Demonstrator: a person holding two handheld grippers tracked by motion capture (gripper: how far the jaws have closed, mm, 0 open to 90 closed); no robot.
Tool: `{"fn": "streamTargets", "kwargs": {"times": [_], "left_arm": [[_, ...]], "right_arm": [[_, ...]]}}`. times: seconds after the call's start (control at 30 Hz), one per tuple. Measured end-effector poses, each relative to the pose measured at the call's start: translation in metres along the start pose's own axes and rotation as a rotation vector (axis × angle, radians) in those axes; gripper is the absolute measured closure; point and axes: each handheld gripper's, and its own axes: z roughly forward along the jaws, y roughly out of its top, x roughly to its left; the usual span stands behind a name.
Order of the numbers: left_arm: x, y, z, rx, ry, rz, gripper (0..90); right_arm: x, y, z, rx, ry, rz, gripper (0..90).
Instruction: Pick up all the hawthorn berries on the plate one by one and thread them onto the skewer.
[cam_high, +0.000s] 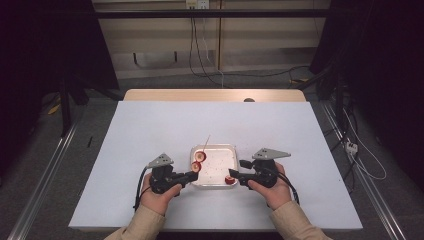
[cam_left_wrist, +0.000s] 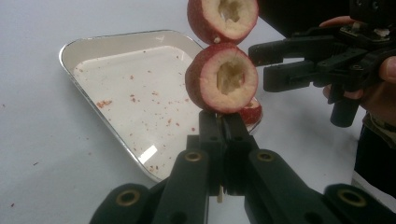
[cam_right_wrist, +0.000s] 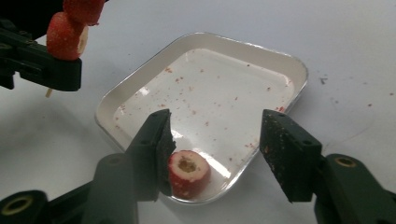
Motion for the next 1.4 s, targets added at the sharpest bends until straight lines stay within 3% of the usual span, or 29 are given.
{"fn": "streamTargets", "kwargs": {"times": [0.07, 0.53, 0.73, 0.97, 1.23, 1.4], "left_arm": [[0.0, 0.0, 0.0, 0.0, 0.001, 0.0, 88.8], [0.0, 0.0, -0.003, -0.001, 0.01, 0.005, 88.8], [-0.001, -0.001, -0.002, 0.005, 0.008, 0.007, 88.9], [-0.001, -0.001, -0.002, 0.005, 0.008, 0.004, 88.8], [0.0, -0.001, -0.001, 0.005, 0.002, 0.007, 88.8], [0.001, -0.001, 0.0, 0.01, -0.001, 0.009, 88.8]], "right_arm": [[0.0, -0.001, 0.001, 0.006, 0.011, 0.009, 45.8], [0.008, -0.007, 0.009, 0.054, 0.025, -0.062, 62.7], [0.008, -0.01, 0.009, 0.057, 0.037, -0.068, 68.0], [0.009, -0.011, 0.014, 0.074, 0.041, -0.07, 65.3], [0.008, -0.011, 0.02, 0.08, 0.037, -0.028, 57.3], [0.009, -0.012, 0.024, 0.088, 0.038, -0.013, 58.5]]}}
